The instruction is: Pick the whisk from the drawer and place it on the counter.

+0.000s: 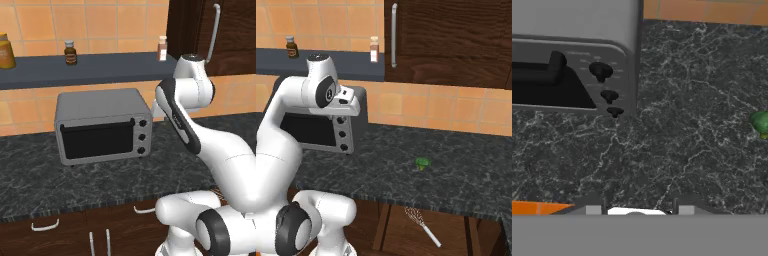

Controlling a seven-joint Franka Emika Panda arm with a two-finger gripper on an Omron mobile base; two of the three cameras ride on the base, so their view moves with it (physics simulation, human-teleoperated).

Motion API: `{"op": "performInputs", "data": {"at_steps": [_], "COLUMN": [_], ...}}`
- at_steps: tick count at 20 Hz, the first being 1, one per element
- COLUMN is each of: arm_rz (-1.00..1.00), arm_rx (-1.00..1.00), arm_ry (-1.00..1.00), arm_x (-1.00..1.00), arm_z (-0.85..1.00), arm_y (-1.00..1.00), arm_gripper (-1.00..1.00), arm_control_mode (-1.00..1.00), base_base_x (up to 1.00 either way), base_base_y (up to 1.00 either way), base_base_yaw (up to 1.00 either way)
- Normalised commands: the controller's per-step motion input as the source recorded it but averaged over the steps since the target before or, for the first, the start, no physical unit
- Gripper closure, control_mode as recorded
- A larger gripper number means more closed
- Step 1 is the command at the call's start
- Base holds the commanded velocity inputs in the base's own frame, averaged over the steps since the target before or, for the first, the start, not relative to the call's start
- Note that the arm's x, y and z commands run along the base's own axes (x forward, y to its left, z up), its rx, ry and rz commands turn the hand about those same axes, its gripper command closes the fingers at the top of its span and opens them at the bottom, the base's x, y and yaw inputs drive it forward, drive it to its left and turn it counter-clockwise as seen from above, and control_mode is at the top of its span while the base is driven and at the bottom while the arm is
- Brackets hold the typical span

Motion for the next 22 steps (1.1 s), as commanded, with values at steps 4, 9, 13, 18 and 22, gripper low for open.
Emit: {"op": "performInputs", "data": {"at_steps": [4, 9, 13, 18, 22], "arm_rz": [0.0, 0.0, 0.0, 0.0, 0.0], "arm_rx": [0.0, 0.0, 0.0, 0.01, 0.0], "arm_ry": [0.01, 0.01, 0.13, 0.01, 0.0], "arm_x": [-0.44, -0.89, -0.52, -0.16, 0.0], "arm_z": [-0.08, -0.45, -0.42, -0.12, 0.0], "arm_y": [-0.08, -0.26, -0.34, -0.11, 0.0], "arm_gripper": [-1.0, -1.0, -1.0, -1.0, -1.0], "arm_control_mode": [-1.0, -1.0, -1.0, 1.0, 1.0], "base_base_x": [0.0, 0.0, 0.0, -0.45, -0.88], "base_base_y": [0.0, 0.0, 0.0, 0.0, 0.33], "base_base_yaw": [0.0, 0.0, 0.0, -0.22, -0.76]}}
